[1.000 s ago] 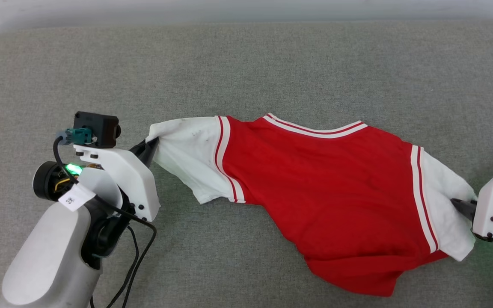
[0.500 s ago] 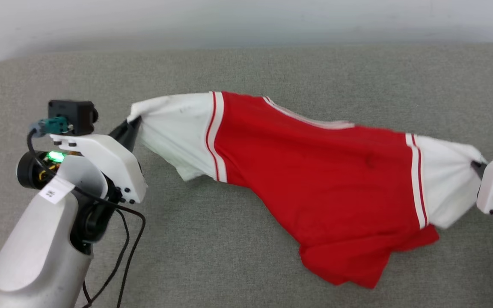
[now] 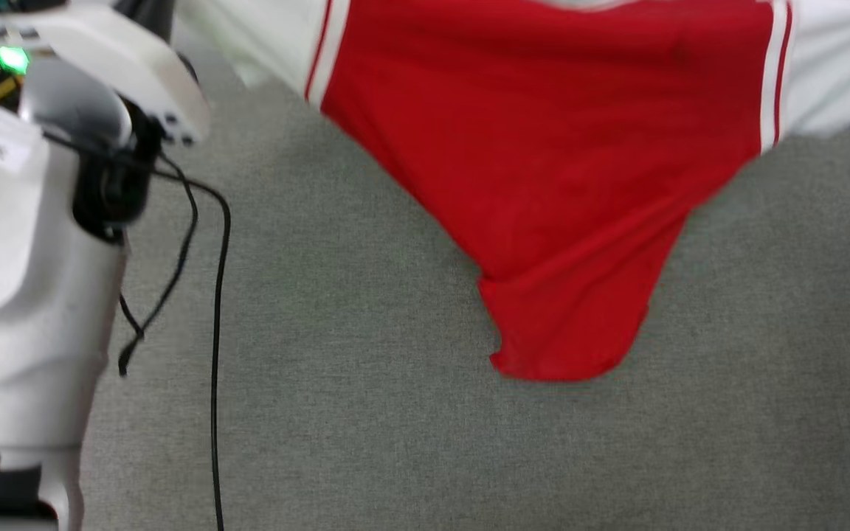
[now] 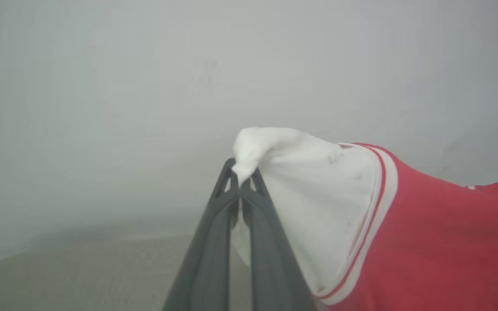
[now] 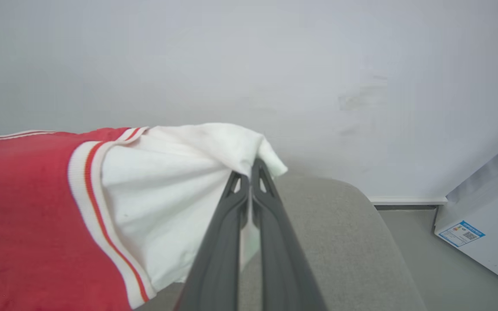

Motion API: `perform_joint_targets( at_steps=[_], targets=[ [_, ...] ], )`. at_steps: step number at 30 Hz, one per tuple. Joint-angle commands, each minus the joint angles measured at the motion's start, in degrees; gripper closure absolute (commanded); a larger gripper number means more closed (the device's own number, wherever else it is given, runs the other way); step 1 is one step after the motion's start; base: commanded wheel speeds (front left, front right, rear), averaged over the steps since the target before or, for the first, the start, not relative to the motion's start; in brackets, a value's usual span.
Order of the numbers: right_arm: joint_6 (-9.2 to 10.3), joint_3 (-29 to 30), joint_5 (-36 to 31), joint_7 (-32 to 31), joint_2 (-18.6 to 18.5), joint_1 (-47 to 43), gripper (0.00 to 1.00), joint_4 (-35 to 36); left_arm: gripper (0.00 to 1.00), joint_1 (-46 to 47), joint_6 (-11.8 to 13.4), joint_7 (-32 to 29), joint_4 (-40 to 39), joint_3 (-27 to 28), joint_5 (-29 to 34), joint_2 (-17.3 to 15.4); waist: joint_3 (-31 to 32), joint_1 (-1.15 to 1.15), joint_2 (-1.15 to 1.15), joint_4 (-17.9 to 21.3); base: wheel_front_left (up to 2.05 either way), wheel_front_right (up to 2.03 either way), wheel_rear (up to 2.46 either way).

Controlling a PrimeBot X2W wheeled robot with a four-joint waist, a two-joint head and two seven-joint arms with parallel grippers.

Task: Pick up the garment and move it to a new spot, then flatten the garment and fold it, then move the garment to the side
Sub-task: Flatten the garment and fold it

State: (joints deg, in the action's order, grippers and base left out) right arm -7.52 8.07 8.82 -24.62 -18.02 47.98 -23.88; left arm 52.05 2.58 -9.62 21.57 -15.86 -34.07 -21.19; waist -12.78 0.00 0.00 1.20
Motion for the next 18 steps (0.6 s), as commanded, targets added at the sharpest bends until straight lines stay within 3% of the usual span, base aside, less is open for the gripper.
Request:
perform_joint_targets(
  at_steps=[1,9,18],
  targets=[
    [0.06,-0.41,-1.39,1.97,0.17,4.55,1.00,-1.08,1.00,4.40,-0.84,1.47,2.50,0.13,0.67,0.27,-1.95,0.00,0.00,0.49,0.00,0.00,0.00],
    [0.06,-2.07,-6.34,9.16,0.57,24.23,1.00,-8.66,1.00,21.91,-3.07,8.24,13.37,0.40,3.44,0.09,-8.04,0.00,0.00,1.39,0.00,0.00,0.00],
    [0.06,-2.17,-9.13,13.83,0.85,40.68,1.00,-15.27,1.00,35.80,-5.28,15.10,19.90,1.51,4.39,-1.17,-14.27,0.00,0.00,2.23,0.00,0.00,0.00]
  ],
)
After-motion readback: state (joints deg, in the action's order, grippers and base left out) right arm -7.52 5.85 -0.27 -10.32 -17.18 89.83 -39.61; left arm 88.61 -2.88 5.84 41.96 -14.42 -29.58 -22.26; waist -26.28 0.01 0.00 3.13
